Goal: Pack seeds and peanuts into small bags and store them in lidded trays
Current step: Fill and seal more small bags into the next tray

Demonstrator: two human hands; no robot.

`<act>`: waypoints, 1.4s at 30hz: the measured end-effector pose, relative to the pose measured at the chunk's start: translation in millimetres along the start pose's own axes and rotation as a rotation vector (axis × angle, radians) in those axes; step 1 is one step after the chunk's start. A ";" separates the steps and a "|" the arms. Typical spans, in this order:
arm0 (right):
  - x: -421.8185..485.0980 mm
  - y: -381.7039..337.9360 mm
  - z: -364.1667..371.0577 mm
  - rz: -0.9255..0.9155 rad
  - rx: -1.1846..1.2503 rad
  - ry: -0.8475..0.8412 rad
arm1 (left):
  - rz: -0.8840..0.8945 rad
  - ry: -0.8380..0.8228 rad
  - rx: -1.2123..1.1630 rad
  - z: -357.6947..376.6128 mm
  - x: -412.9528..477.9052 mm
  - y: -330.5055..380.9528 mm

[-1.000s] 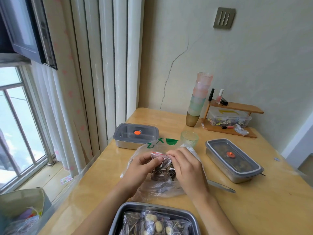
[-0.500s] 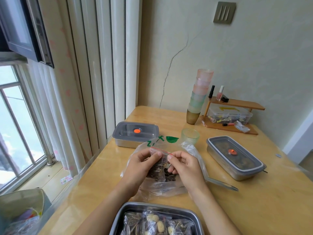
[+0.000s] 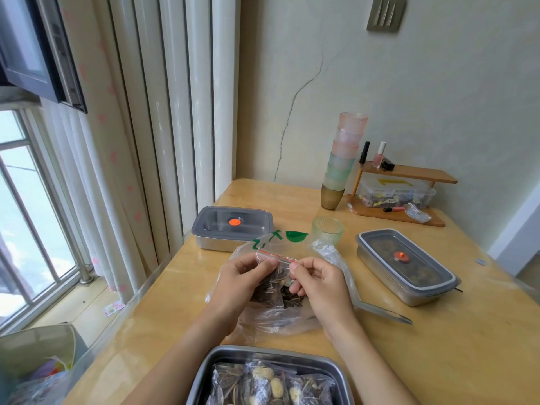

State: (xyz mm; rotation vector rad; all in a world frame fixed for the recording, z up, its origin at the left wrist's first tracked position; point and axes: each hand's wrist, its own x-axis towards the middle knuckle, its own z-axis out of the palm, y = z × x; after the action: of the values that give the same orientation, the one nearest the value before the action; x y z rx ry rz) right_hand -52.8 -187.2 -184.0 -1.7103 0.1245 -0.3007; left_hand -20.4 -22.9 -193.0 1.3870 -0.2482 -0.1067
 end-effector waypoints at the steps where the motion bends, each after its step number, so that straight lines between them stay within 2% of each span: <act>1: -0.1 0.2 0.6 0.003 -0.007 0.003 | -0.003 0.001 -0.002 -0.2 0.2 -0.4; 14: -1.0 0.2 2.7 -0.054 -0.035 0.017 | -0.038 0.020 -0.011 0.8 -1.3 -0.7; 22: -0.9 -0.3 1.5 0.019 0.005 -0.096 | -0.028 -0.015 -0.017 3.4 -4.9 5.0; 42: 0.1 4.1 5.4 -0.057 0.027 -0.100 | -0.013 -0.065 0.002 2.2 -3.3 1.6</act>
State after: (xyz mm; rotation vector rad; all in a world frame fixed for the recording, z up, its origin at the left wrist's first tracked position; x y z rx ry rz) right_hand -50.8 -182.7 -188.8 -1.7002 -0.0022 -0.2574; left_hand -24.3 -23.9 -191.5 1.3888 -0.2936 -0.1626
